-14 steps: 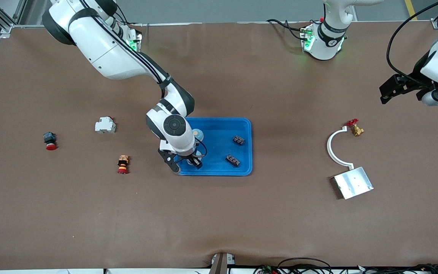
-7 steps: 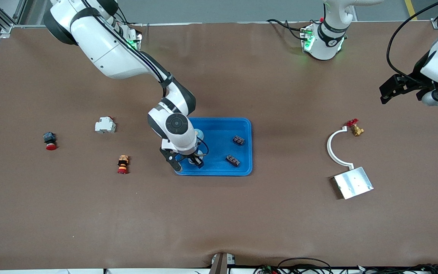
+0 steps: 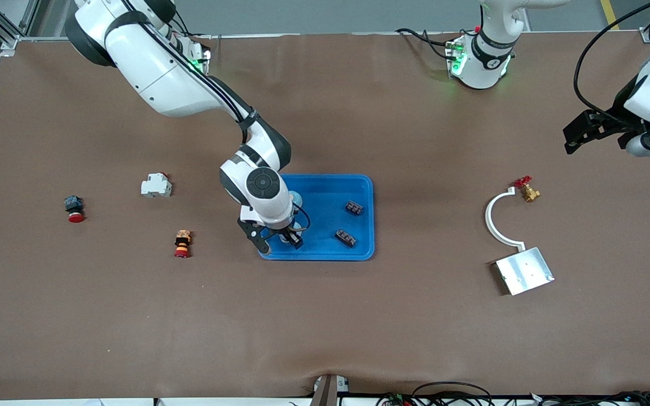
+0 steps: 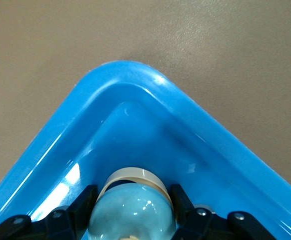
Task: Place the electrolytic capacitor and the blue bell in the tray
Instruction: 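Lower the bell into the tray and open the right gripper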
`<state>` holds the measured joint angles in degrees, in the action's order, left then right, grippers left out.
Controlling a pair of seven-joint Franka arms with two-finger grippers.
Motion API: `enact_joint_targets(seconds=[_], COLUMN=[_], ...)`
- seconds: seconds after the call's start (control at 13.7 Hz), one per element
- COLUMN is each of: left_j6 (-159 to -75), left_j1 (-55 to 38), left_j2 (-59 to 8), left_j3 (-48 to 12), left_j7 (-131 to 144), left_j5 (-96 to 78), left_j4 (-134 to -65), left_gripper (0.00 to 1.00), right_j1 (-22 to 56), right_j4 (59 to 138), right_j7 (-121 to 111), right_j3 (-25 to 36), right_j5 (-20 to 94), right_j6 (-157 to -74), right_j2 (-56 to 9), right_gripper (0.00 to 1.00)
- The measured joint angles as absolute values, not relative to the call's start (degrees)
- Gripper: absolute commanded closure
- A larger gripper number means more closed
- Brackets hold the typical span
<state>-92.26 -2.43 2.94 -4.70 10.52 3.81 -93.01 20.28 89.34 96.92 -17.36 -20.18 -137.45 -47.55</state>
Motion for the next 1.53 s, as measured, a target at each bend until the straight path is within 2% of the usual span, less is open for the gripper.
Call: enact_joint_targets(seconds=[0.36, 0.44, 0.51, 1.53], left_j6=[-92.26, -92.26, -92.26, -92.27], left_j1=[-2.45, -2.46, -2.5, -2.71], left_j2=[2.95, 2.95, 2.95, 2.92], left_j3=[-4.75, -4.93, -5.13, -5.25], left_j7=[10.53, 10.54, 10.62, 10.83], left_j5=[3.8, 3.8, 3.8, 3.8], left_j4=[-93.0, -93.0, -93.0, -92.95], left_gripper=[0.0, 0.0, 0.0, 0.0], right_j1=[20.72, 20.78, 20.79, 20.91], right_j4=[89.33, 89.32, 89.31, 88.49], right_j7=[97.74, 97.78, 97.81, 96.83], right_j3=[-17.35, -17.34, -17.33, -16.65], right_j5=[-20.22, -20.23, -20.24, -21.44], right_j6=[-137.76, -137.77, -137.77, -138.63], right_j2=[-47.59, -47.6, -47.6, -48.67], right_gripper=[1.0, 0.82, 0.01, 0.0])
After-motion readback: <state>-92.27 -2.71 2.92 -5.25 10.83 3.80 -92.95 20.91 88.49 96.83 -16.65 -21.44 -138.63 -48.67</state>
